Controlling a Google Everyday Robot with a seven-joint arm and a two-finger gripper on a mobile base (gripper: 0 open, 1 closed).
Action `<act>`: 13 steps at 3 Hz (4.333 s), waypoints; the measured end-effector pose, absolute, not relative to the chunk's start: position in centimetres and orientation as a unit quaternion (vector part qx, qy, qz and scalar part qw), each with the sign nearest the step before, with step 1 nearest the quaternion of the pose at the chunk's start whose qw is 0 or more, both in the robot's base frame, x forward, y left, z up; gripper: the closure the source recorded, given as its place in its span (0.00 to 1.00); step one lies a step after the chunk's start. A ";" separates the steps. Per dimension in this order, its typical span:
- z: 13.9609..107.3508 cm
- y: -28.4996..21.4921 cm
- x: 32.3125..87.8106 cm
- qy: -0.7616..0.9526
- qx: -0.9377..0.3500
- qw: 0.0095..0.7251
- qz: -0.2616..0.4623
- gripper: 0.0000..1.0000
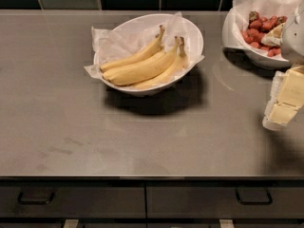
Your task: Pick banana from white bowl
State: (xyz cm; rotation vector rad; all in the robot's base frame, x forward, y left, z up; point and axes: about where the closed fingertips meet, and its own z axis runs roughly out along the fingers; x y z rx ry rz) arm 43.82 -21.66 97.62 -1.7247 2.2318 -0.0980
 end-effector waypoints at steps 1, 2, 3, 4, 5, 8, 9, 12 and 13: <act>98.0 -21.4 44.3 0.779 -0.604 0.166 -0.033 0.00; 98.2 -19.5 47.2 0.758 -0.626 0.182 -0.008 0.00; 98.0 -15.7 51.9 0.724 -0.659 0.200 0.037 0.00; 98.0 -12.4 55.4 0.697 -0.681 0.217 0.063 0.00; 98.1 -10.4 57.5 0.681 -0.690 0.232 0.076 0.00; 101.6 -8.2 62.8 0.644 -0.721 0.252 0.047 0.00; 103.9 -6.1 65.2 0.622 -0.732 0.277 0.032 0.00; 104.9 -5.3 66.6 0.626 -0.714 0.311 0.048 0.00; 104.6 -4.6 66.8 0.625 -0.711 0.313 0.070 0.00</act>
Offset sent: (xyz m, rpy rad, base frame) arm 0.0868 0.0553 0.0094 0.1528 0.0129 0.2033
